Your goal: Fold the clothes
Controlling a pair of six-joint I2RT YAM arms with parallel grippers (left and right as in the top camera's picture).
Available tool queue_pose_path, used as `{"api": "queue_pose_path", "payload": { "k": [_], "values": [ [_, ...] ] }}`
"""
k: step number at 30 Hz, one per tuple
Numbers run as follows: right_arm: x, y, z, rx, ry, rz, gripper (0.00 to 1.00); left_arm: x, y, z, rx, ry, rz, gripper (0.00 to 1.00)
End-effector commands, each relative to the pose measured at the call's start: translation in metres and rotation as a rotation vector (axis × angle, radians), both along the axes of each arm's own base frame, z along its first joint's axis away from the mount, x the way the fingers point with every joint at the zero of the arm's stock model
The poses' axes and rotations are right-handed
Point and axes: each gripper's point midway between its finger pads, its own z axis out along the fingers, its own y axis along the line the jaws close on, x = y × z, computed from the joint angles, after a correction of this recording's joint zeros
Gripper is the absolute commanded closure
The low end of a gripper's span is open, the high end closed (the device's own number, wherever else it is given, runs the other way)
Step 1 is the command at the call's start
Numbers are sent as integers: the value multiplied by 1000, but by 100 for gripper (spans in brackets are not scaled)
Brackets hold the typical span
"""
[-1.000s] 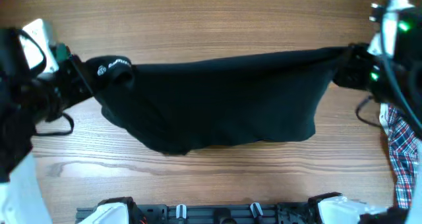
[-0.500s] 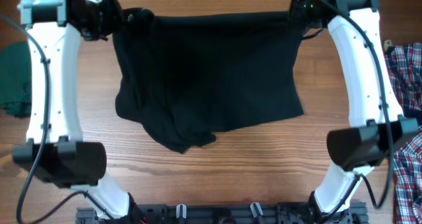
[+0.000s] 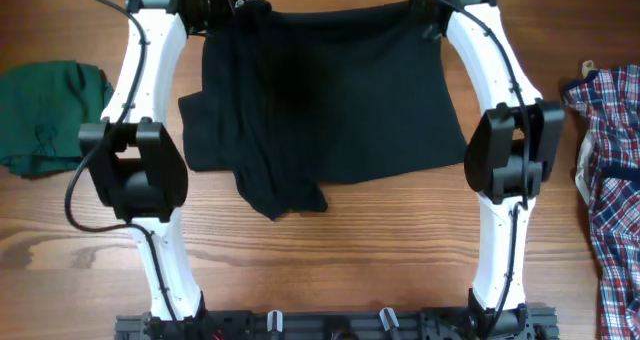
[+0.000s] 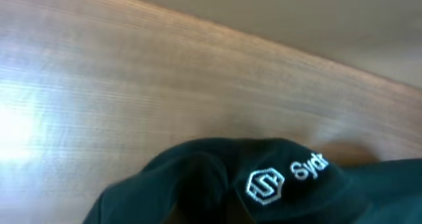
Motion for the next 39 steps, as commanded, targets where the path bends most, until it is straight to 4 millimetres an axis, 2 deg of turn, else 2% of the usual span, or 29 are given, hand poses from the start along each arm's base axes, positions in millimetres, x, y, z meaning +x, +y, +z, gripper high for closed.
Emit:
{"api": "queue_pose_path", "payload": {
  "k": [1, 3, 4, 5, 6, 7, 8, 10, 12, 14, 15, 16, 17, 18, 19, 20, 23, 24, 26, 29, 30, 31, 32, 33, 36, 37, 39],
  "values": [
    [14, -9, -30, -45, -7, -4, 96, 13, -3, -33, 42, 3, -30, 96],
    [24, -8, -30, -51, -48, 9, 92, 22, -4, -45, 41, -13, -29, 96],
    [28, -7, -26, -50, -70, 10, 48, 27, -4, -46, 41, -31, -29, 86],
    [35, -7, -19, -46, -109, 10, 31, 32, -4, -42, 43, -58, -33, 66],
    [41, -7, -13, -51, -144, 18, 20, 40, -5, -34, 67, -114, -61, 57],
    [47, -6, -6, -57, -180, 26, 11, 47, -5, -26, 90, -164, -85, 40],
    [53, -5, 2, -73, -214, 44, 4, 54, -5, -16, 113, -219, -106, 30],
    [57, -5, 15, -129, -244, 97, 1, 60, -4, 2, 122, -280, -108, 20],
    [54, -5, 28, -161, -246, 126, 0, 61, -4, 32, 122, -337, -104, 21],
    [38, 6, 44, -111, -204, 183, 1, 47, -9, 54, 119, -329, -115, 30],
    [27, 14, 49, -73, -173, 222, 3, 35, -13, 54, 117, -282, -125, 35],
    [16, 22, 50, -31, -133, 261, 14, 23, -18, 49, 115, -227, -139, 53],
    [1, 32, 47, 34, -76, 294, 37, 4, -28, 35, 113, -133, -161, 87],
    [-11, 38, 36, 91, -12, 300, 73, -16, -37, 17, 101, -25, -170, 96],
    [-16, 39, 27, 115, 23, 288, 92, -24, -42, 10, 102, 16, -180, 96],
    [-18, 39, 20, 124, 41, 276, 96, -33, -49, 4, 106, 53, -195, 96],
    [-26, 39, -7, 131, 109, 268, 96, -49, -65, -9, 101, 126, -213, 96],
    [-42, 40, -16, 146, 184, 273, 96, -62, -69, -15, 86, 190, -205, 96],
    [-64, 38, -14, 158, 264, 270, 96, -97, -84, -20, 39, 322, -232, 96],
    [-105, 34, -6, 188, 402, 213, 96, -145, -103, -13, 18, 460, -294, 96],
    [-124, 31, -10, 186, 481, 203, 96, -165, -108, -7, 29, 512, -312, 96],
    [-133, 30, -12, 185, 520, 198, 96, -176, -108, -4, 37, 542, -314, 96],
    [-141, 29, -14, 184, 554, 195, 96, -186, -102, -5, 74, 583, -281, 96],
    [-146, 28, -15, 184, 574, 192, 96, -194, -88, -8, 144, 629, -222, 96],
    [-152, 26, -16, 183, 600, 187, 96, -209, -63, -8, 205, 714, -101, 96],
    [-155, 24, -16, 183, 612, 184, 96, -212, -58, -4, 195, 723, -71, 96],
    [-160, 15, -17, 186, 637, 168, 96, -219, -45, 24, 218, 671, -13, 96]
  ]
}}
